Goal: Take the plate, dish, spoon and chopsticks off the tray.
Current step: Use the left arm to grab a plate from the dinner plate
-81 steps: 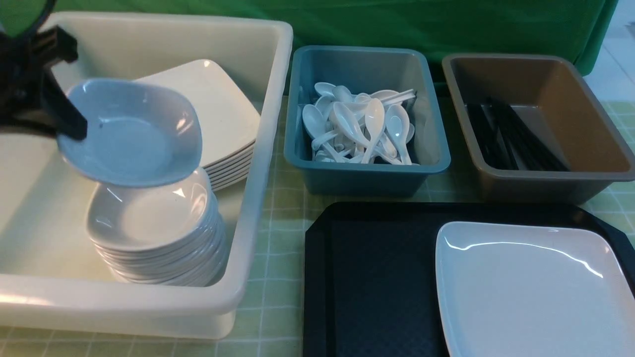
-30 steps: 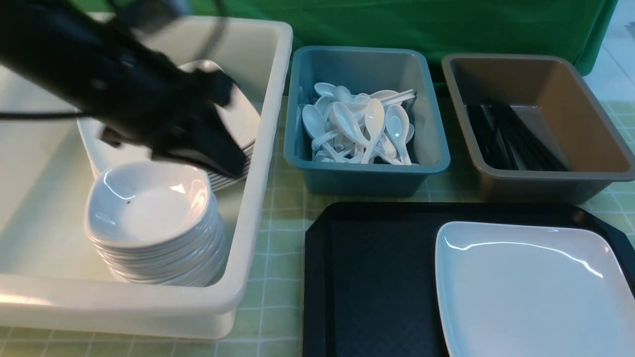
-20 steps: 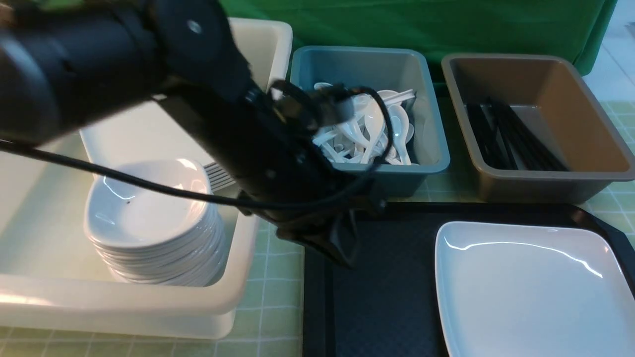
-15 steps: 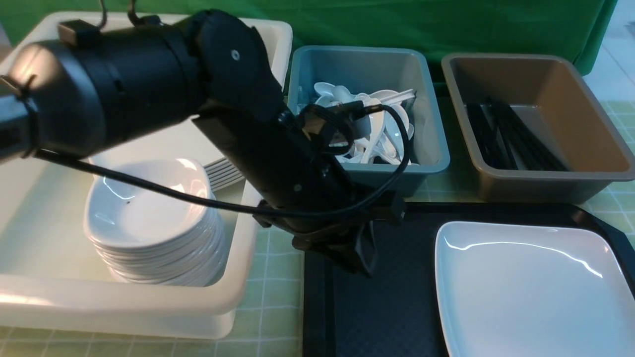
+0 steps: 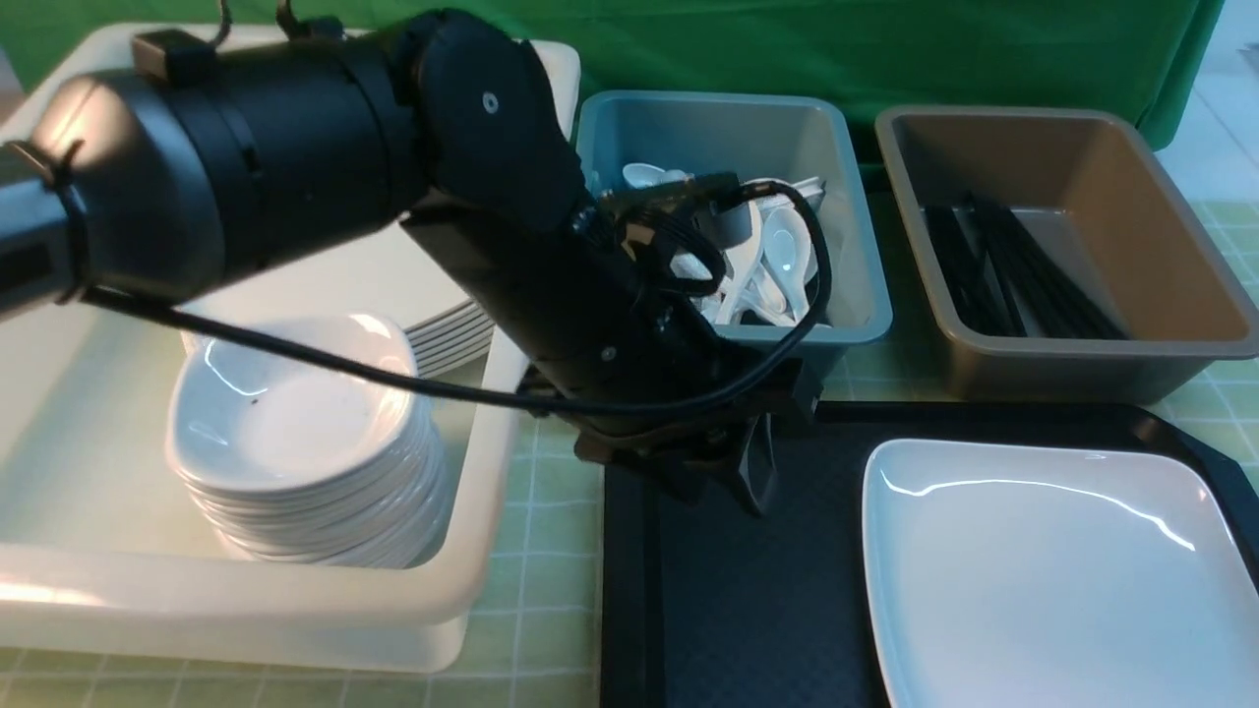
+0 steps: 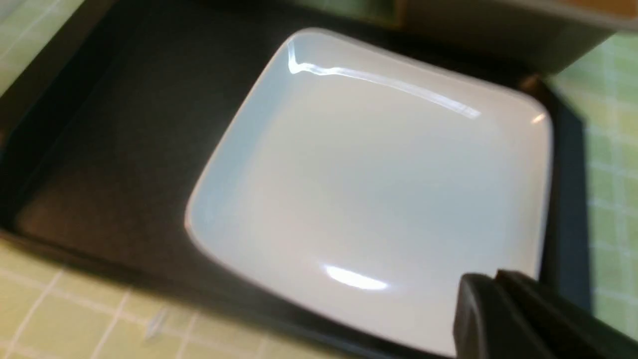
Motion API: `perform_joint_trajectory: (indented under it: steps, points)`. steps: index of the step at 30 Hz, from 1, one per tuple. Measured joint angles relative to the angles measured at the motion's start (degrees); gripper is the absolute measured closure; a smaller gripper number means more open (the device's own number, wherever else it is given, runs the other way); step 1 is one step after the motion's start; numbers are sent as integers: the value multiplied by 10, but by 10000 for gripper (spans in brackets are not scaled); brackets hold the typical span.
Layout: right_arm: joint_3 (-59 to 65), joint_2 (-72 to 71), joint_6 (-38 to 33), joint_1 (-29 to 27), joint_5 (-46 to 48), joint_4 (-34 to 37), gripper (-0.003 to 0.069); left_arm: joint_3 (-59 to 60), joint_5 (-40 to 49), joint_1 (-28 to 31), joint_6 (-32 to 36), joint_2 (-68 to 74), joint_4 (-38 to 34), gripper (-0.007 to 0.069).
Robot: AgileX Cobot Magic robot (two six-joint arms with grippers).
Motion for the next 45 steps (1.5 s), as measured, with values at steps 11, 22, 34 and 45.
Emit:
perform_joint_trajectory:
  steps: [11, 22, 34, 45]
  points:
    - [0, 239, -67, 0, 12, 120, 651, -92, 102, 18, 13, 0, 124, 611]
    - [0, 305, -75, 0, -45, 126, 643, -74, -2, 25, 55, 69, -76, 633]
    - [0, 301, -75, 0, 9, 101, 628, -73, -148, -44, 41, 214, -106, 445]
    - [0, 215, -74, 0, 23, 91, 617, -73, -200, -44, 58, 286, -182, 265]
